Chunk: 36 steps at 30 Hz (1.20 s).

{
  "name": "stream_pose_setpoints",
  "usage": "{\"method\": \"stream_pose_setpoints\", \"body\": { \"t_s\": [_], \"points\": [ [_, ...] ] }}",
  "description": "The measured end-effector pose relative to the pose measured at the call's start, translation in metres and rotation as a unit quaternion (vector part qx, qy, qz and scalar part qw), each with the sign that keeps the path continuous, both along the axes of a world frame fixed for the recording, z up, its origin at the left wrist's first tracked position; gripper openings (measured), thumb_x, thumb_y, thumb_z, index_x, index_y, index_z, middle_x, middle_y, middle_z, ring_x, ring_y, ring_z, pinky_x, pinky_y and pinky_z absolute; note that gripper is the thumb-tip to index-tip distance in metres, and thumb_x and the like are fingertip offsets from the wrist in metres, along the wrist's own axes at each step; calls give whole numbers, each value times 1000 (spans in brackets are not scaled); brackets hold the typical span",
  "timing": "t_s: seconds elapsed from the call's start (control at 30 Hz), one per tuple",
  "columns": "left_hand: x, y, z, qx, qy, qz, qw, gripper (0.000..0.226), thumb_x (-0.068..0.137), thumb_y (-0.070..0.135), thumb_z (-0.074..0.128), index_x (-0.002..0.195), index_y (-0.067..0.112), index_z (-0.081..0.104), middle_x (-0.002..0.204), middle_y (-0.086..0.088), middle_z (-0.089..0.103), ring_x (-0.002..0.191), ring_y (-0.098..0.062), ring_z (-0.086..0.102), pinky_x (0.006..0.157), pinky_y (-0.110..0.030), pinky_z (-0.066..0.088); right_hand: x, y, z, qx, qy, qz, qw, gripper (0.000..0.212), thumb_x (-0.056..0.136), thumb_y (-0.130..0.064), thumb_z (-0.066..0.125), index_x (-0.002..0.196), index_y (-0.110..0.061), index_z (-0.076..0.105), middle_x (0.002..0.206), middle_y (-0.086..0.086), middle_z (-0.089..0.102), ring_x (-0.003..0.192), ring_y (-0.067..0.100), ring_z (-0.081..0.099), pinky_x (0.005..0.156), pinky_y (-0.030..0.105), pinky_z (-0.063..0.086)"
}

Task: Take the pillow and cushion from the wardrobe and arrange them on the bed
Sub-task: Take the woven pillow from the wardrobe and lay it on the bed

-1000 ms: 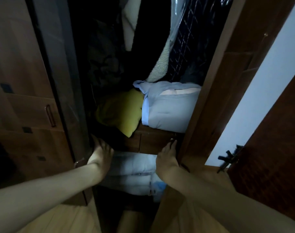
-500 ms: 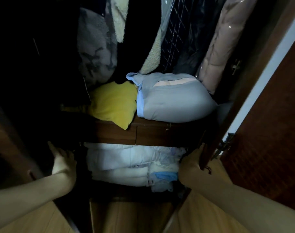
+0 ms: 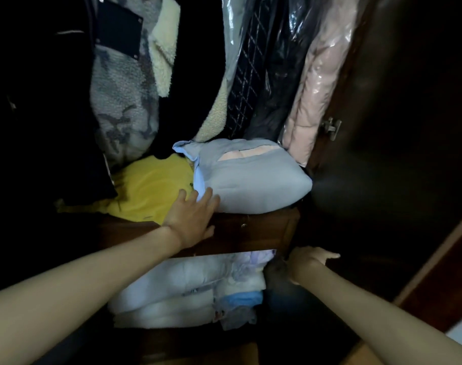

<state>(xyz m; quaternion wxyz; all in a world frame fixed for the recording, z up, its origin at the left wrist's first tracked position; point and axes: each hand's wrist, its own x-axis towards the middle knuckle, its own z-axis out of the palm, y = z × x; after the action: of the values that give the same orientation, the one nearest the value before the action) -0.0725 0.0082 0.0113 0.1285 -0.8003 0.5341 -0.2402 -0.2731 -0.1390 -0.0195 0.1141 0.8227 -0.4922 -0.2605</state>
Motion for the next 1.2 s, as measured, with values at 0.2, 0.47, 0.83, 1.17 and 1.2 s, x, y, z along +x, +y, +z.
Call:
{"method": "stream_pose_setpoints", "body": {
  "t_s": [0.2,0.47,0.83,1.17,1.2],
  "points": [
    [42,-56,25,-36,-10,-3,999,87,95,66,37,158,13,7,162,-14,21,132,-39,43,105,-53,35,13,-37,15,-64,-187,69,978,72,97,-54,56,148,-10,31,151,16,40,136,38,41,107,50,42],
    [110,-146,40,-56,23,21,998,79,97,64,30,156,12,16,157,-13,31,129,-35,44,104,-52,35,123,-130,60,-51,-461,222,858,70,95,-53,62,143,-6,44,141,15,52,129,32,48,110,41,38],
    [178,-187,36,-128,77,-18,989,63,96,50,15,144,16,39,139,-7,50,119,-29,52,97,-45,41,264,-188,13,-95,-460,318,824,51,103,-55,38,120,-12,61,100,15,74,90,35,69,78,41,45],
    [195,-228,71,-79,28,-199,976,61,96,48,23,137,11,48,128,-10,56,107,-30,56,93,-43,43,206,-162,8,-143,-399,358,832,51,107,-49,45,76,-16,69,69,11,72,61,31,69,53,36,46],
    [196,-234,70,-62,19,-220,973,58,97,47,28,137,10,47,129,-11,56,105,-30,56,91,-43,43,195,-154,7,-150,-399,355,832,51,107,-49,45,74,-18,68,65,8,71,57,28,68,50,33,43]
  ]
}}
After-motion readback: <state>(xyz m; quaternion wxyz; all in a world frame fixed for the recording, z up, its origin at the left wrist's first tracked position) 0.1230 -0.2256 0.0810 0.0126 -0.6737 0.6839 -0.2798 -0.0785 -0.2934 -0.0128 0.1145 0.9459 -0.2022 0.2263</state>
